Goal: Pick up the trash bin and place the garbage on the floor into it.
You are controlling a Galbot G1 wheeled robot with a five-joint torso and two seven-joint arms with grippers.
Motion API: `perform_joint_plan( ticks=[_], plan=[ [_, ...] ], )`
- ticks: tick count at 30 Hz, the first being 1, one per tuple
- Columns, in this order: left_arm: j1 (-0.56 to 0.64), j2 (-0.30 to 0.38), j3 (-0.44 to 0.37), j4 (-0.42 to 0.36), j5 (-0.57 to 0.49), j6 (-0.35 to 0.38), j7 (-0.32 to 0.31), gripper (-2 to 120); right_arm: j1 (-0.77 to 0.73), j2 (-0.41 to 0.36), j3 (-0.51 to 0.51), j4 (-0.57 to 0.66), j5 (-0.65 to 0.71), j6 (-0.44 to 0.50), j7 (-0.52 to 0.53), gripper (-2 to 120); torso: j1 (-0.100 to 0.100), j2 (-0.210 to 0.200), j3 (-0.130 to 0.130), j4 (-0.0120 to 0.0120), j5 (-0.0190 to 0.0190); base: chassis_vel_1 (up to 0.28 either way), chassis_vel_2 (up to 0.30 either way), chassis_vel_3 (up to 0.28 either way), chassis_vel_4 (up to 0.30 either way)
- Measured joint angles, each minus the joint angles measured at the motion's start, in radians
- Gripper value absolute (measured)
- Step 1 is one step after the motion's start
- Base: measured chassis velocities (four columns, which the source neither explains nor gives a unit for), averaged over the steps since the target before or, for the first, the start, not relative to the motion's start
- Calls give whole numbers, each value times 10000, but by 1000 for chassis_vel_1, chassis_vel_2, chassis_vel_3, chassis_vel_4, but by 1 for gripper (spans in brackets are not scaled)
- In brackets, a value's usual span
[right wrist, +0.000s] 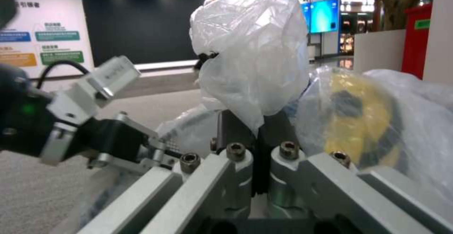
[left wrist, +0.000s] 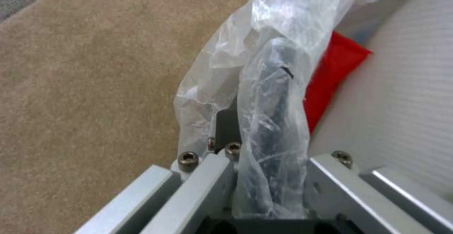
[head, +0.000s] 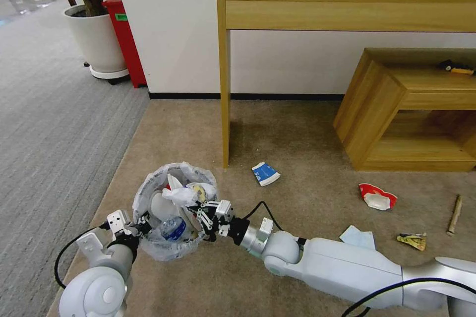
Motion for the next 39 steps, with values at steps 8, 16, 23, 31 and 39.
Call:
perform_joint_plan(
  ticks=[8,16,23,31,39],
  plan=[
    [71,-66,199,-197,98,3,56,0,-48,331,-79,-289,125,16,118,0,0,1,0,0,-1,0,0,0,0],
    [-26,49,73,70,17,-1,80,0,-52,275,-14,-209,66,-36,62,2,0,0,0,0,-1,0,0,0,0],
    [-224,22,104,566,21,-7,82,0,-91,151,157,-74,-24,-76,165,32,0,0,0,-1,1,0,0,0,0],
    [-320,35,48,862,-5,-25,68,0,-100,66,264,69,-11,-83,140,61,0,0,0,0,0,0,0,0,0],
    [-457,121,-128,996,-232,-31,-29,0,-169,-208,421,331,-74,-99,144,90,-1,0,0,0,1,0,0,0,0]
  ],
)
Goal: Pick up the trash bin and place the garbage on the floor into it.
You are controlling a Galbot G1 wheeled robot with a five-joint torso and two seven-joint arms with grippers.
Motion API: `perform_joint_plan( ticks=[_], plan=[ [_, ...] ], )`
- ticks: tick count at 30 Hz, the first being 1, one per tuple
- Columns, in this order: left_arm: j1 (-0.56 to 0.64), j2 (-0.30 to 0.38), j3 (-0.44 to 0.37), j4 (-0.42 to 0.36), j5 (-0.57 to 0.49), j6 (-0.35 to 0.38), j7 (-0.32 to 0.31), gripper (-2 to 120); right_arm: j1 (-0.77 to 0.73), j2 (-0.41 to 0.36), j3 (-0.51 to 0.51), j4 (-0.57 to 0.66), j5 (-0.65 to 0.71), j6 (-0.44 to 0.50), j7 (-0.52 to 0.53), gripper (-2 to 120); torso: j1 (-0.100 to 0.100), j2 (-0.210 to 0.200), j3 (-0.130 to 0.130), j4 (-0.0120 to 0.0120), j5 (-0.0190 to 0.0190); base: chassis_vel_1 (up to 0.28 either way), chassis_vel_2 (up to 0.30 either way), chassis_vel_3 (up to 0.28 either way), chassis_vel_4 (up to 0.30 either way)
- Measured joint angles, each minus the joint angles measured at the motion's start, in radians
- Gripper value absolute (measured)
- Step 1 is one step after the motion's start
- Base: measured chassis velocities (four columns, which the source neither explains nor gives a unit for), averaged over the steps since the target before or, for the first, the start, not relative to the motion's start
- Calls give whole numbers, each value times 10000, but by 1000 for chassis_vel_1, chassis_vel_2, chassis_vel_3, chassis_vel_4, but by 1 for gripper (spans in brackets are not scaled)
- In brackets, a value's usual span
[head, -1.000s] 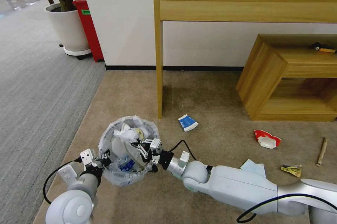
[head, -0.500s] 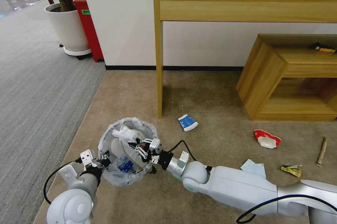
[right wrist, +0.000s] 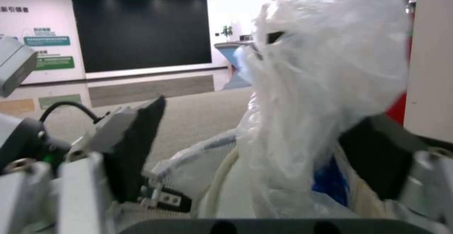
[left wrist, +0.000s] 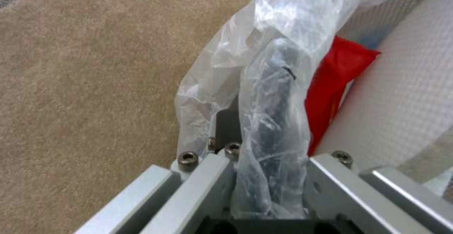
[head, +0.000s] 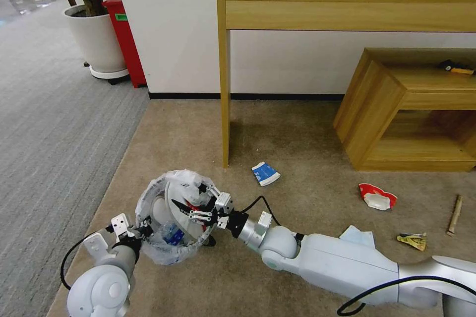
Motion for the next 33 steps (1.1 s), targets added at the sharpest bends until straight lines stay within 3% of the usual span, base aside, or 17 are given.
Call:
perform_joint_plan(
  ticks=[3,7,15,21,33],
  plan=[
    [-60,0,-61,61,-75,1,-42,0,-23,-57,32,76,-21,0,22,98,0,0,0,0,-1,0,0,0,0],
    [-61,-70,-26,29,-100,14,-79,0,-32,-132,31,168,-53,-5,66,100,0,0,0,1,-1,0,0,0,0],
    [47,-230,125,-118,87,29,-39,0,176,-281,-223,322,-209,-151,329,100,0,-2,-1,0,0,0,0,0,0],
    [50,-391,76,17,257,8,-4,0,864,-299,-581,348,-1145,-751,1087,100,0,-2,0,0,0,0,0,0,0],
    [56,-645,73,-151,340,-36,39,0,1238,-379,-1401,-88,-1756,-810,1085,100,0,-2,0,0,0,0,0,0,0]
  ],
)
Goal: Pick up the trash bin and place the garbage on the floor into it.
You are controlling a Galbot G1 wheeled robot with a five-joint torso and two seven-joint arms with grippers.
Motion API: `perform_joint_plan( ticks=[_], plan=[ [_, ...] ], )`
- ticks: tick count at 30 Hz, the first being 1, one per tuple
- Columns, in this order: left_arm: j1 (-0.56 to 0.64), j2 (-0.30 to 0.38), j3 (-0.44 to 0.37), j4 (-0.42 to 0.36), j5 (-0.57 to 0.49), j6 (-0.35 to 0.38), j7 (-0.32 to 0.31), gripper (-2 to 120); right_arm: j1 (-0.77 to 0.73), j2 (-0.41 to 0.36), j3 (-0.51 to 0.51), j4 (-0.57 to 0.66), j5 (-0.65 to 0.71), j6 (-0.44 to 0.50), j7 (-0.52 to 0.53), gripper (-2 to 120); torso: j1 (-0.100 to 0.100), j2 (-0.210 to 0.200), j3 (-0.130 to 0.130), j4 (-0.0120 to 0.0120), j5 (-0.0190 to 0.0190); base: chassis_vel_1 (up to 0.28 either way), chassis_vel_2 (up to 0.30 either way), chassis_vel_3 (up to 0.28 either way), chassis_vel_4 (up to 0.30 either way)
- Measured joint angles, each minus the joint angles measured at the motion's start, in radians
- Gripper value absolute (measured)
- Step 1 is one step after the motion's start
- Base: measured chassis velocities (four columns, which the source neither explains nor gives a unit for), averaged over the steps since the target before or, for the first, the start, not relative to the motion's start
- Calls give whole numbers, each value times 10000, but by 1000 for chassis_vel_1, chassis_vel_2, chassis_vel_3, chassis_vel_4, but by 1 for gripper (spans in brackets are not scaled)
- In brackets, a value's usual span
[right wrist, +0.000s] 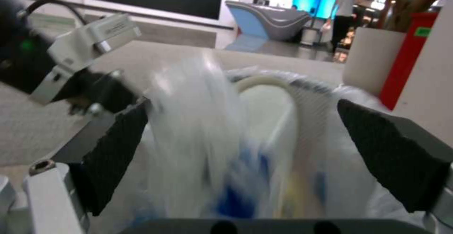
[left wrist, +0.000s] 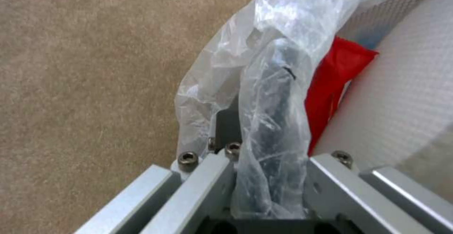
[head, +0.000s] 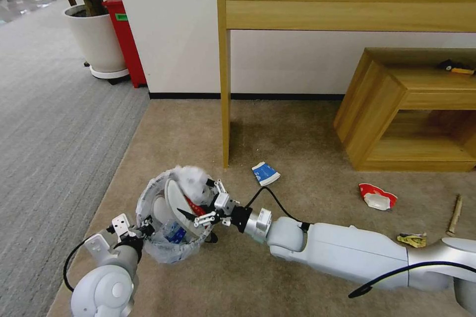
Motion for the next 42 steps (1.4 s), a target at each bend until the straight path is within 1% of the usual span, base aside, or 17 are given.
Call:
perform_joint_plan(
  ticks=[9,20,23,24,26,27,28,30,31,33,34,35,36,37,40,41,42],
  plan=[
    [-48,-84,79,192,121,-78,91,0,177,115,-78,-168,-27,133,-19,100,0,0,0,0,-1,0,0,0,0],
    [-125,-64,135,427,206,-110,131,0,-269,141,1243,-98,75,69,314,100,0,0,0,0,-1,0,0,0,0],
    [-81,14,54,444,224,-110,140,0,-665,36,2356,-110,48,-151,816,100,1,0,0,1,-1,0,0,0,0],
    [-81,14,54,444,224,-110,140,0,-665,36,2356,-110,48,-151,816,100,1,0,0,1,-1,0,0,0,0],
    [-44,75,-39,424,224,-113,149,0,-955,-58,3024,-204,-8,-243,1024,100,1,0,0,2,-2,0,0,0,0],
    [-26,124,-119,391,224,-120,156,0,-1269,-137,3665,-294,-95,-323,1190,100,1,0,0,1,0,0,0,0,0],
    [-26,124,-119,391,224,-120,156,0,-1269,-137,3665,-294,-95,-323,1190,100,1,0,0,1,0,0,0,0,0],
    [4,178,-204,330,220,-140,185,0,-1752,-262,4594,-343,-272,-530,1675,100,1,0,0,1,1,0,0,0,0],
    [4,178,-204,330,220,-140,185,0,-1752,-262,4594,-343,-272,-530,1675,100,1,0,0,1,1,0,0,0,0],
    [46,224,-264,285,220,-150,217,0,-2368,-423,5641,-312,-382,-939,2139,100,1,0,0,1,-1,0,0,0,0],
    [46,224,-264,285,220,-150,217,0,-2368,-423,5641,-312,-382,-939,2139,100,1,0,0,1,-1,0,0,0,0],
    [69,234,-285,252,221,-151,222,0,-2855,-542,6362,-255,-398,-1232,2471,100,1,0,0,0,0,0,0,0,0],
    [72,235,-287,247,222,-152,223,0,-2939,-562,6477,-252,-398,-1268,2509,100,0,0,0,0,0,0,0,0,0],
    [87,236,-298,234,227,-163,240,0,-3331,-668,7008,-271,-395,-1329,2615,100,1,0,0,-1,1,0,0,0,0],
    [108,220,-314,210,241,-170,248,0,-3808,-836,7548,-355,-412,-1293,2625,100,1,0,-1,1,0,0,0,0,0],
    [128,203,-316,181,267,-175,259,0,-4383,-1062,8076,-364,-406,-1275,2597,100,0,0,0,2,3,0,0,0,0],
    [128,203,-316,181,267,-175,259,0,-4383,-1062,8076,-364,-406,-1275,2597,100,0,0,0,2,3,0,0,0,0]
  ],
)
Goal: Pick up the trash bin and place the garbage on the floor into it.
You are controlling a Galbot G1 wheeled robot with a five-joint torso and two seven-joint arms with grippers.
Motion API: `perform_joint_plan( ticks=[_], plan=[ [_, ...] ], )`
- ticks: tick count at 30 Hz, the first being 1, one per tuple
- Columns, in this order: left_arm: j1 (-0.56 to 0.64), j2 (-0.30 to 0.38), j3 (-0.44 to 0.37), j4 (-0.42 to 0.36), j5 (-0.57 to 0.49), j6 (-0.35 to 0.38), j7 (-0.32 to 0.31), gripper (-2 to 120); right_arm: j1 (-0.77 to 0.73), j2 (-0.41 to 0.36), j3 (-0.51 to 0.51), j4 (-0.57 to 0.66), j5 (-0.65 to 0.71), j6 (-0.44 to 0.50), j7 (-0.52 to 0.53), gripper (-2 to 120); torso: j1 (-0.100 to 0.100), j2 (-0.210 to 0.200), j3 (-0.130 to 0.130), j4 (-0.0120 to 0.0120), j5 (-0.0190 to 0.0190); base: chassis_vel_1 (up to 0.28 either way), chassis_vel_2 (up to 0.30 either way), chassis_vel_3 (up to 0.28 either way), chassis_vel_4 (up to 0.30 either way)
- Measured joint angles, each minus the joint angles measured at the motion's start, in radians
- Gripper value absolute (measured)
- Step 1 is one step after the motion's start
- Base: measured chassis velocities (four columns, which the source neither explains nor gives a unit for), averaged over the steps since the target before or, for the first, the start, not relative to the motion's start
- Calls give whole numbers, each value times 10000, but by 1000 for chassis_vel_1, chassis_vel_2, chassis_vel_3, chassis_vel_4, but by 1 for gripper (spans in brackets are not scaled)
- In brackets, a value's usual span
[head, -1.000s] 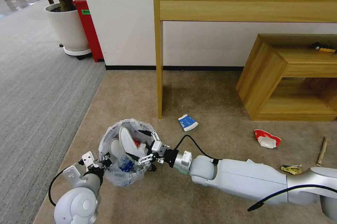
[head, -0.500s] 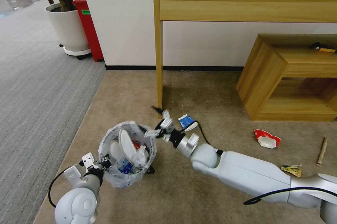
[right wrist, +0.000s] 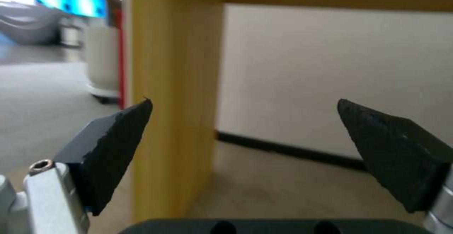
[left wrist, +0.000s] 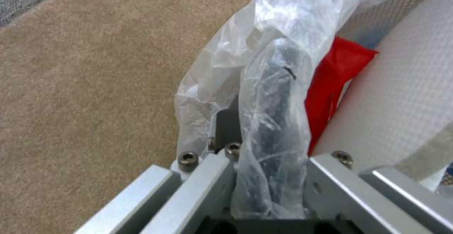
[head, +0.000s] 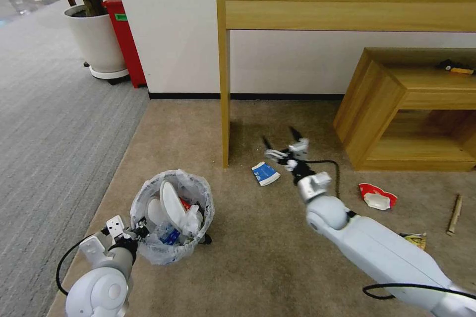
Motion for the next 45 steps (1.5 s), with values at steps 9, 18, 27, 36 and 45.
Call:
perform_joint_plan(
  ticks=[9,18,27,36,45],
  plan=[
    [-16,-61,180,18,152,-20,52,0,-3241,-1256,2878,241,-43,-66,-662,100,0,2,-1,-2,-1,0,0,0,0],
    [-46,-116,449,196,316,-96,116,0,-6105,-1673,4779,527,779,518,-1538,100,0,2,-1,-4,-3,0,0,0,0],
    [33,-147,412,336,444,-233,221,0,-7185,-1114,5266,-233,768,1478,-1877,100,0,2,-1,-3,-3,0,0,0,0],
    [-96,59,468,618,370,-323,225,0,-7473,-425,5363,-915,167,1639,-1408,100,0,2,-1,-2,-4,0,0,0,0],
    [-282,318,639,971,184,-419,254,0,-7593,249,5485,-1359,-240,1370,-425,100,1,2,0,0,-3,0,0,0,0]
  ],
)
